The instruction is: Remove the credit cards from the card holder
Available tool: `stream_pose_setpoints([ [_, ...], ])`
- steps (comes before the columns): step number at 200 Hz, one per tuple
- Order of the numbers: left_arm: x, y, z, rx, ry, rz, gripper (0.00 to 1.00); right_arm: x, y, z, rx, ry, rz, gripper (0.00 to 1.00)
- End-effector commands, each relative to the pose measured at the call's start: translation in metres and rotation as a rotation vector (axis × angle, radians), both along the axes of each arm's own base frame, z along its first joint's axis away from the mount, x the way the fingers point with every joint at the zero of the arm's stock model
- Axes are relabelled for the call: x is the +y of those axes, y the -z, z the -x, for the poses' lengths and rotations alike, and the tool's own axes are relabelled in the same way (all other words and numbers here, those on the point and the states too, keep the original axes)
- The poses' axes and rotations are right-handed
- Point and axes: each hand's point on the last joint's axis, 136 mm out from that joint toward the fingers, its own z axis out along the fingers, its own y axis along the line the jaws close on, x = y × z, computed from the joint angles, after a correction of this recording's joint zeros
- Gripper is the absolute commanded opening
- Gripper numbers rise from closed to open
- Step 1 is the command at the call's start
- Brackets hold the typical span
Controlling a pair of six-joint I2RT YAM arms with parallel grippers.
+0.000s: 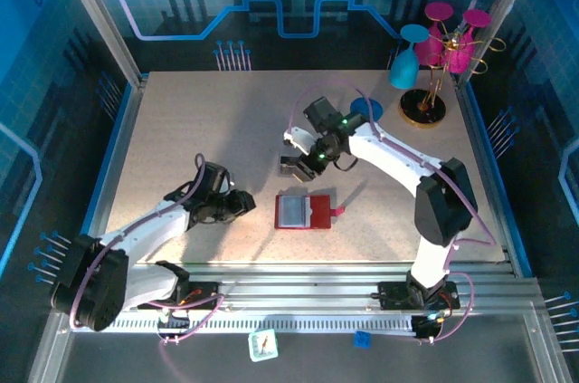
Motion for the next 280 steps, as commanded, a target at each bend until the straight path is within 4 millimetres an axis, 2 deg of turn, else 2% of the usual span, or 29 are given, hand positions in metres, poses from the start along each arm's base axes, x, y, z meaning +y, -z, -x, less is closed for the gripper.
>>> stream_pose_setpoints([
  [1,-0.023,-0.016,-0.016,-0.042,0.042,0.064,0.36,0.024,-0.016,0.024,0.154,0.147,-0.216,0.36],
  [20,-0.037,-0.013,-0.017,-0.037,0.072,0.068,0.35,0.027,-0.010,0.037,0.208,0.235,-0.306,0.34],
  [62,-0.062,-0.008,-0.014,-0.017,0.122,0.093,0.32,0.022,0.013,0.046,0.342,0.480,-0.430,0.32],
  [68,-0.065,-0.006,-0.013,-0.012,0.128,0.092,0.31,0.023,0.013,0.046,0.357,0.504,-0.447,0.32],
  [74,-0.067,-0.004,-0.011,-0.008,0.137,0.089,0.29,0.019,0.026,0.051,0.387,0.533,-0.436,0.31],
  [87,-0.072,-0.001,-0.008,0.000,0.154,0.090,0.20,0.017,0.036,0.053,0.431,0.586,-0.432,0.30],
  [105,-0.077,0.003,-0.004,0.013,0.164,0.087,0.15,0.018,0.047,0.059,0.511,0.616,-0.424,0.29],
  [148,-0.079,0.014,0.001,0.036,0.154,0.085,0.10,0.021,0.066,0.065,0.595,0.625,-0.370,0.27],
  [177,-0.080,0.017,0.002,0.045,0.157,0.092,0.05,0.019,0.075,0.065,0.604,0.642,-0.336,0.33],
  [280,-0.080,0.028,0.002,0.072,0.166,0.067,0.04,0.019,0.093,0.066,0.651,0.665,-0.275,0.33],
])
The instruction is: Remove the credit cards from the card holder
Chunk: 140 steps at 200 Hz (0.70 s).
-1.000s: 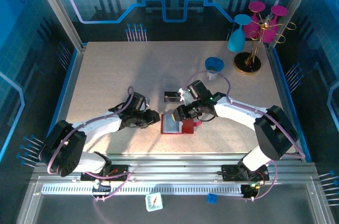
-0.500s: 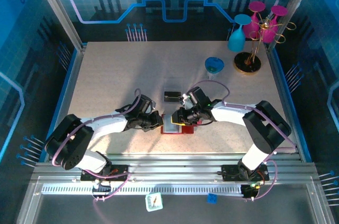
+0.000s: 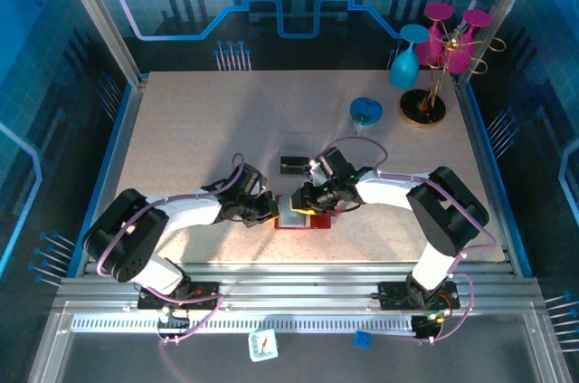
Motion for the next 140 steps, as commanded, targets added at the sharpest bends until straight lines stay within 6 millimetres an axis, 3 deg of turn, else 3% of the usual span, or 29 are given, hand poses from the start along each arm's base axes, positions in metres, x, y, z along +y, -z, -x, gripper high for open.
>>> stream_pose_setpoints([
  [1,-0.005,-0.003,0.001,0.001,0.019,0.014,0.04,0.003,0.007,0.005,0.051,-0.008,0.010,0.33],
  [72,-0.001,0.007,0.005,0.033,0.022,-0.025,0.04,0.015,0.005,0.007,0.070,-0.020,-0.041,0.33],
  [89,0.000,0.007,0.005,0.036,0.021,-0.026,0.04,0.026,-0.005,0.000,0.051,-0.030,-0.063,0.33],
  [140,0.001,0.010,0.007,0.045,0.025,-0.036,0.04,0.025,0.006,0.002,0.069,-0.028,-0.005,0.32],
])
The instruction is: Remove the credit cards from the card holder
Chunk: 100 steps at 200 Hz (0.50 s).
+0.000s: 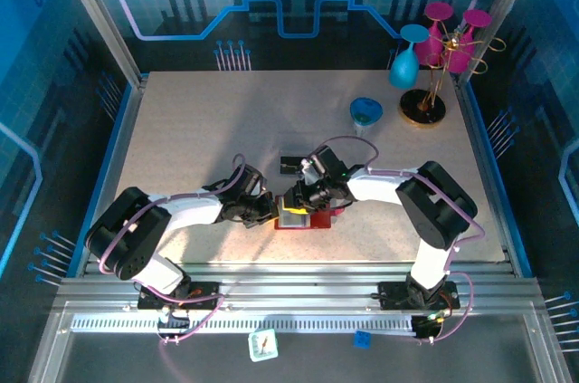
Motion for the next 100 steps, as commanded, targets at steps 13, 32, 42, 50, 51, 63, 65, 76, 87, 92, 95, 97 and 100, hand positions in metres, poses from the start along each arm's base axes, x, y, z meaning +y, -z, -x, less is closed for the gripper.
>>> stream_pose_setpoints([
  [13,0.001,0.005,0.006,0.031,0.021,-0.026,0.04,-0.005,0.010,0.004,0.023,-0.002,0.077,0.33],
  [32,0.001,0.006,0.007,0.034,0.020,-0.028,0.04,-0.012,0.015,0.005,0.020,-0.002,0.128,0.33],
  [42,0.001,0.006,0.007,0.035,0.021,-0.029,0.04,-0.015,0.015,0.005,0.017,0.000,0.142,0.33],
  [50,0.001,0.006,0.007,0.033,0.021,-0.028,0.04,-0.017,0.015,0.005,0.012,0.000,0.147,0.33],
  [51,0.001,0.006,0.007,0.033,0.021,-0.028,0.04,-0.017,0.015,0.005,0.013,-0.001,0.147,0.33],
  [63,0.001,0.005,0.006,0.033,0.021,-0.028,0.04,-0.019,0.015,0.006,0.012,-0.001,0.152,0.33],
  [65,0.001,0.005,0.006,0.032,0.021,-0.028,0.04,-0.019,0.015,0.005,0.013,0.000,0.153,0.33],
  [76,0.001,0.005,0.006,0.034,0.022,-0.029,0.04,-0.020,0.015,0.004,0.011,0.003,0.154,0.33],
  [87,0.001,0.005,0.006,0.034,0.022,-0.030,0.04,-0.021,0.015,0.005,0.012,0.003,0.154,0.33],
  [92,0.001,0.005,0.006,0.033,0.022,-0.031,0.04,-0.020,0.015,0.005,0.012,0.003,0.153,0.33],
  [95,0.001,0.005,0.006,0.034,0.021,-0.032,0.04,-0.021,0.014,0.005,0.012,0.002,0.153,0.33],
  [97,0.001,0.005,0.006,0.033,0.021,-0.032,0.04,-0.021,0.014,0.005,0.011,0.002,0.153,0.33],
  [100,0.001,0.005,0.006,0.033,0.020,-0.032,0.04,-0.021,0.014,0.005,0.011,0.003,0.153,0.33],
])
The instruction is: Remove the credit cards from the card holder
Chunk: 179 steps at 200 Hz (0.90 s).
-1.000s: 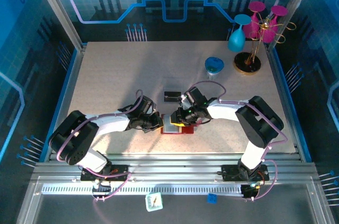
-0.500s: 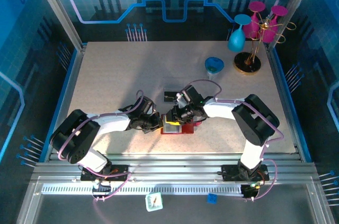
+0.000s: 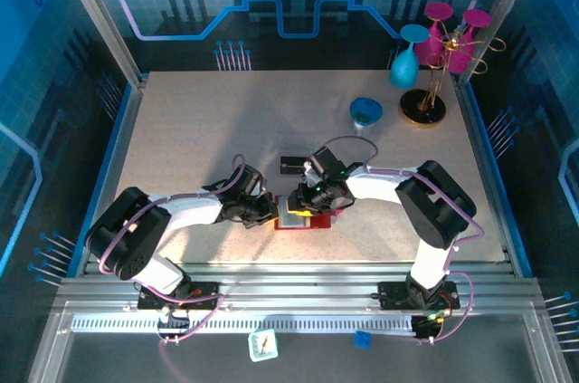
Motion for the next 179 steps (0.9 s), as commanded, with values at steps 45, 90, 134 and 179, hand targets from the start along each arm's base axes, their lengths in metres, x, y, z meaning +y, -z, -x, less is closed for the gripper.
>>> stream_pose_setpoints([
  [45,0.001,0.005,0.005,0.034,0.022,-0.032,0.03,-0.005,-0.005,0.001,-0.008,0.003,0.001,0.33],
  [90,0.000,0.000,0.002,0.023,0.019,-0.031,0.04,-0.005,-0.006,-0.001,0.002,0.022,-0.062,0.32],
  [134,-0.003,-0.026,-0.008,-0.031,0.019,-0.023,0.06,-0.011,0.000,0.003,0.016,0.029,-0.065,0.32],
  [179,-0.016,-0.041,-0.016,-0.049,0.005,0.055,0.19,-0.013,-0.001,0.001,0.016,0.046,-0.109,0.32],
])
